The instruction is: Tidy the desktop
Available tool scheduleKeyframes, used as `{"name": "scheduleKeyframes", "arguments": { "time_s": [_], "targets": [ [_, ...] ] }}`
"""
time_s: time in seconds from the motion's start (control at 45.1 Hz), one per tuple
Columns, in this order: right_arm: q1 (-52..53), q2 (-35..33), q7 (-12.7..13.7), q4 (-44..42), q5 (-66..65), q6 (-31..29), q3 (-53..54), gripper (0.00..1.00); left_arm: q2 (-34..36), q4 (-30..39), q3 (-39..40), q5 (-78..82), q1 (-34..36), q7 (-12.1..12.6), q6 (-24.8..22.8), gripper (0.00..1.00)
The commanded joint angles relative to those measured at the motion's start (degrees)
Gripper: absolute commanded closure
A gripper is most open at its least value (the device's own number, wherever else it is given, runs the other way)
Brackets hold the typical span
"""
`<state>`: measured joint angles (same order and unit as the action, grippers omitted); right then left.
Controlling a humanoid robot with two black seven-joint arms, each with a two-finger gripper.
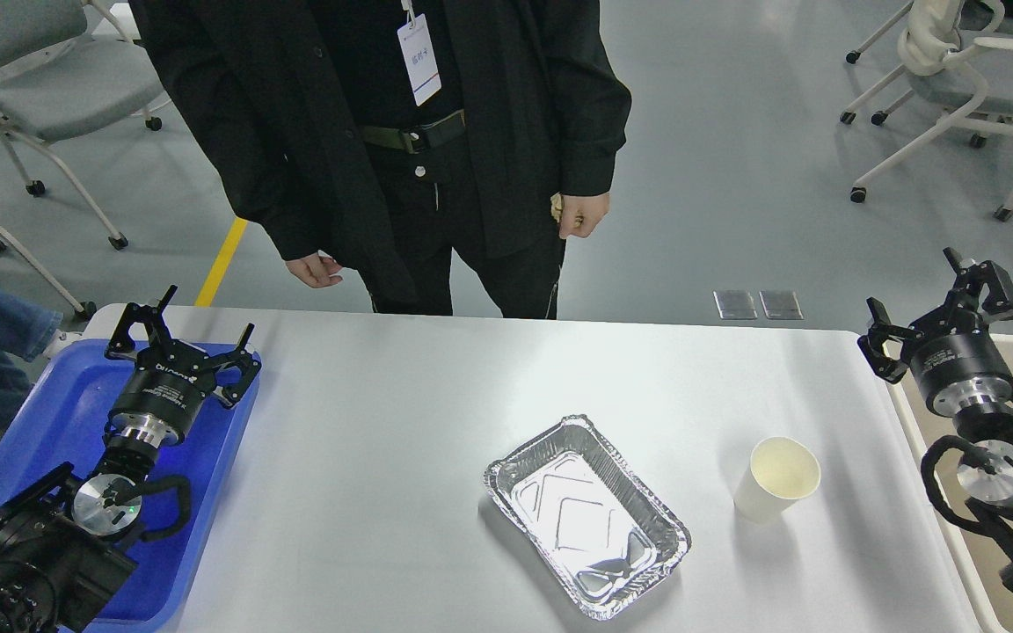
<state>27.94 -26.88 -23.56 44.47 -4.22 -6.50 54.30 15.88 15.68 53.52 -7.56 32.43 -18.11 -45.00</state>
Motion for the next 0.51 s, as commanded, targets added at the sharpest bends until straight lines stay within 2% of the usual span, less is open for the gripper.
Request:
{"name": "scheduleKeyframes", "arguments": {
  "time_s": [0.0, 0.488],
  "targets": [
    [-0.08, 0.08, 0.00, 0.00, 0.00, 0.00, -0.07, 0.00, 0.02, -0.04, 0.00, 0.00, 0.00, 0.00, 0.00, 0.00],
    [-0.17, -0.36, 0.00, 0.00, 0.00, -0.44, 0.01, 0.00, 0.02, 0.05, 0.00, 0.00, 0.00, -0.09, 0.00, 0.00]
  ]
}}
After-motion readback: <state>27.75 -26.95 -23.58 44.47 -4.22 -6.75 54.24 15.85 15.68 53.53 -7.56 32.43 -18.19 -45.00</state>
